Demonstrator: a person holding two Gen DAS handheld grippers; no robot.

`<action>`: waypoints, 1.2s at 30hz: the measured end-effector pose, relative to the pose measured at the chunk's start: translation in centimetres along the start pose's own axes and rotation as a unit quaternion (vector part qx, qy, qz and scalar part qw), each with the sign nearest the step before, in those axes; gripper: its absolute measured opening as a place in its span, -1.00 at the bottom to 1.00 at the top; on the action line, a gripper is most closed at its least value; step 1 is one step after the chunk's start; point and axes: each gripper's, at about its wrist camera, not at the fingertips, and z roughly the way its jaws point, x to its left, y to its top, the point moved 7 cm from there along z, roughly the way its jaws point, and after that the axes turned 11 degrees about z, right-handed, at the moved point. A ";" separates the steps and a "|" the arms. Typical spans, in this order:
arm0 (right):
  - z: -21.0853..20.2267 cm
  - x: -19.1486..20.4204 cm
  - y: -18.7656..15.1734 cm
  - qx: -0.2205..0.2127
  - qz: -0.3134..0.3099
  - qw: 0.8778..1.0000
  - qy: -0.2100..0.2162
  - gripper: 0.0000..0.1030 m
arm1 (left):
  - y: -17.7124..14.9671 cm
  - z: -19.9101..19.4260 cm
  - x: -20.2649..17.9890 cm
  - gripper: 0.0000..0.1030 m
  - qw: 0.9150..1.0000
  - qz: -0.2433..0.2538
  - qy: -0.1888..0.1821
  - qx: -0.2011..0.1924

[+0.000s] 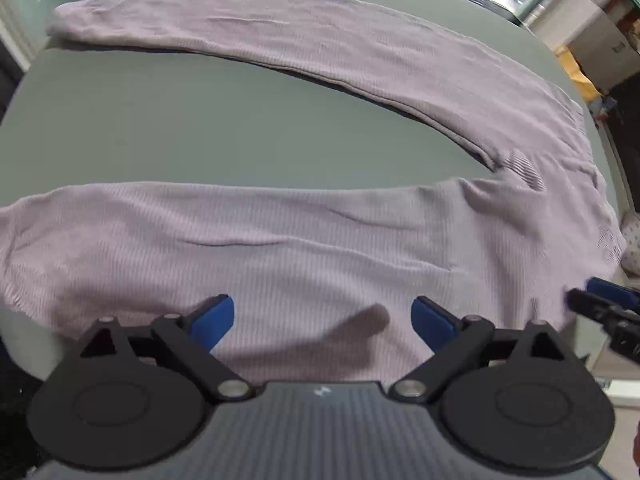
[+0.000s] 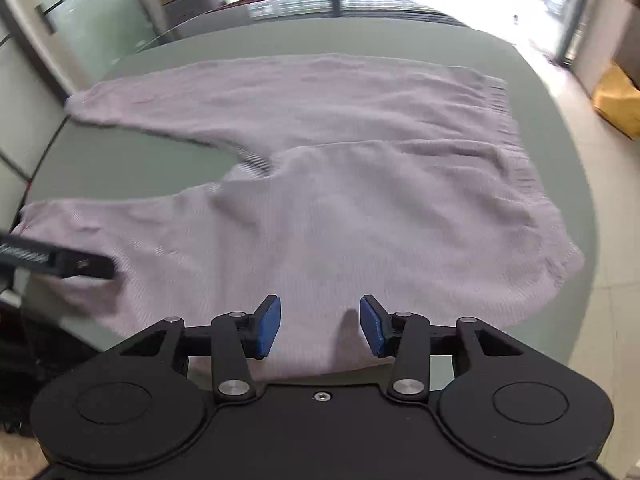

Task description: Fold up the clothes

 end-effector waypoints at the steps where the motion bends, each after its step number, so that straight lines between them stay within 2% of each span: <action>1: -0.1 -0.3 0.0 0.002 0.000 1.000 0.006 -0.14 | -0.3 -0.2 1.0 0.91 1.000 -0.014 0.007 -0.001; 4: -0.3 -0.6 0.0 0.009 -0.007 1.000 0.026 -0.14 | -1.0 -0.9 3.5 0.91 0.998 -0.051 0.026 -0.007; 7: -0.1 1.9 -0.8 0.024 -0.044 0.997 0.064 -0.14 | -2.2 -1.7 6.1 0.91 0.995 -0.094 0.043 -0.009; 11: 0.6 8.5 -2.8 0.048 -0.116 0.983 0.138 -0.14 | -3.8 -3.5 9.4 0.91 0.988 -0.143 0.056 -0.027; 15: 0.3 15.2 -5.2 0.057 -0.173 0.968 0.173 -0.16 | -4.8 -4.9 12.5 0.91 0.984 -0.163 0.062 -0.031; 19: -0.6 21.4 -6.6 0.034 -0.209 0.956 0.203 -0.16 | -4.4 -5.8 15.7 0.91 0.985 -0.155 0.070 -0.036; 21: -0.4 24.2 -7.2 0.027 -0.210 0.954 0.212 -0.16 | -3.8 -6.2 17.1 0.91 0.987 -0.142 0.063 -0.041; 24: 0.7 29.1 -8.2 0.028 -0.200 0.955 0.216 -0.32 | -3.5 -6.1 18.2 0.91 0.992 -0.112 0.051 -0.034; 26: 1.5 32.6 -8.9 0.016 -0.203 0.953 0.225 -0.32 | -3.4 -5.9 18.8 0.91 0.995 -0.083 0.040 -0.029; 32: 5.4 39.9 -10.1 0.002 -0.221 0.954 0.205 -0.32 | -2.8 -5.7 21.3 0.91 0.998 -0.043 0.030 -0.024; 35: 6.7 41.7 -10.5 -0.009 -0.237 0.954 0.183 -0.31 | -2.6 -6.6 21.9 0.91 0.999 -0.026 0.028 -0.035; 36: 7.1 42.0 -10.6 -0.011 -0.244 0.955 0.170 -0.41 | -2.5 -6.8 22.1 0.91 0.999 -0.024 0.026 -0.037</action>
